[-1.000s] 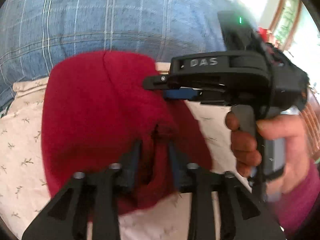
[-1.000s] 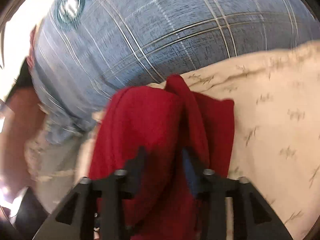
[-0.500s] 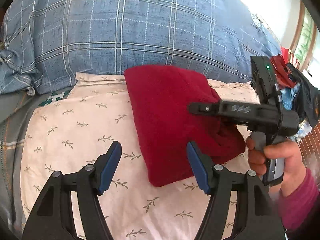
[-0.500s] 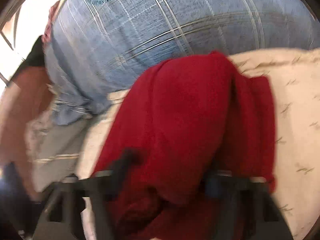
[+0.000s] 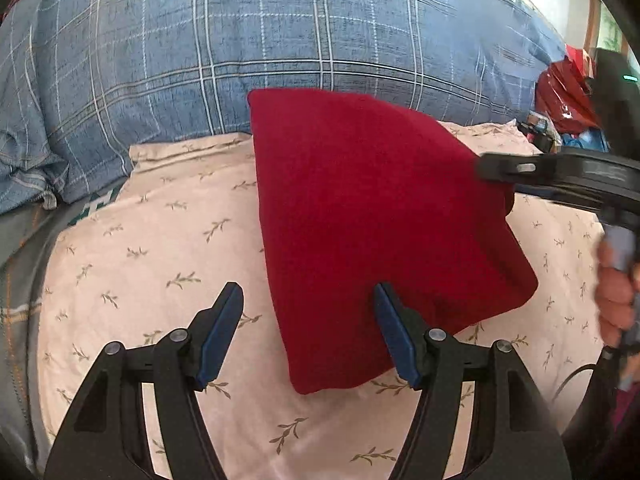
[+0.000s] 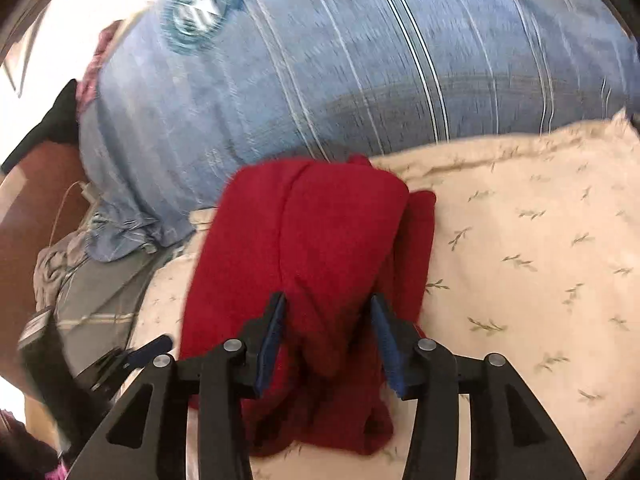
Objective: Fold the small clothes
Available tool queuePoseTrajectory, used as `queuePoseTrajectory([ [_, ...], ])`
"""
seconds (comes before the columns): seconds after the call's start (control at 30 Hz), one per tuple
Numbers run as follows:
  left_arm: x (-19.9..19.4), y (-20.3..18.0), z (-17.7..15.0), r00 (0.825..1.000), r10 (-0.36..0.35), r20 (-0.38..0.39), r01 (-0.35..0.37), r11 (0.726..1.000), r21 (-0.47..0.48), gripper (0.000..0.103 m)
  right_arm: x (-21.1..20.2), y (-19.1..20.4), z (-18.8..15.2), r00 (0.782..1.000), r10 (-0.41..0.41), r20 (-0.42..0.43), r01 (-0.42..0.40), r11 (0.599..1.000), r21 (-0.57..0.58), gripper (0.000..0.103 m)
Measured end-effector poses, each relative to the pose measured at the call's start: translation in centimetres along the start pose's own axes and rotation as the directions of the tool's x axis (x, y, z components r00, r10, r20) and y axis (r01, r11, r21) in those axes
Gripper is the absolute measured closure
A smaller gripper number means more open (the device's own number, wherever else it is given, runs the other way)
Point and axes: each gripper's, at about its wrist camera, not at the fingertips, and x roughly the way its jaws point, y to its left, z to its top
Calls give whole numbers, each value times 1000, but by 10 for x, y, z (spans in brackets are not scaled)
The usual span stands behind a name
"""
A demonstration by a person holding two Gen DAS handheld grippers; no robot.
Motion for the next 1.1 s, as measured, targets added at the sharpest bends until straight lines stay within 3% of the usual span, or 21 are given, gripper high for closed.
queuePoseTrajectory([
  [0.1, 4, 6, -1, 1000, -18, -9, 18, 999, -36, 36, -11, 17, -12, 997, 78, -3, -78, 996, -45, 54],
  [0.17, 5, 6, -3, 1000, -19, -7, 19, 999, -45, 36, -3, 25, -22, 997, 68, -31, -69, 996, -61, 51],
  [0.2, 5, 6, -3, 1000, -17, -7, 16, 999, -44, 36, 7, 28, -29, 996, 68, -61, -72, 995, -71, 59],
  [0.23, 4, 6, -3, 1000, -14, -10, 13, 999, -44, 36, 16, 29, -33, 993, 64, -97, -72, 994, -84, 86],
  [0.27, 2, 6, -3, 1000, -12, -15, 11, 999, -44, 36, 20, 30, -38, 992, 27, -126, -41, 993, -110, 95],
  [0.3, -1, 6, -3, 1000, -15, -18, 14, 999, -43, 36, 21, 34, -42, 991, -30, -128, 10, 987, -158, 96],
  [0.4, -14, 5, -1, 1000, -9, 17, 9, 1000, -29, 36, 2, 35, -45, 994, -82, -68, 64, 969, -240, 96],
  [0.5, -8, 1, 2, 1000, 23, 18, -23, 1000, -16, 36, 3, 25, -45, 991, -74, -110, 48, 974, -222, 94],
  [0.6, -3, 0, 0, 999, 36, 18, -36, 999, -15, 36, -21, 22, -38, 998, -4, -65, -7, 986, -169, 81],
  [0.67, 1, -1, -1, 999, 43, 15, -42, 999, -13, 36, -37, 23, -27, 1000, 14, 22, -11, 991, -135, 60],
  [0.8, 5, -1, 0, 999, 34, 13, -33, 999, -41, 35, -19, 42, 1, 996, -52, 74, 65, 982, -179, 59],
  [0.87, 5, -2, 1, 999, 40, 13, -40, 999, -36, 34, 2, 46, 9, 997, -48, 53, 58, 981, -187, 61],
  [0.9, 5, -2, 2, 999, 43, 13, -43, 998, -34, 33, 16, 47, 13, 997, -76, 30, 80, 977, -198, 66],
  [0.97, 6, -3, 2, 999, 42, 11, -42, 999, -33, 33, 45, 39, 15, 975, -220, 10, 218, 953, -210, 66],
  [1.1, 7, -3, 4, 999, 35, 13, -34, 999, -39, 30, 66, 19, 22, 971, -239, 7, 235, 950, -205, 64],
])
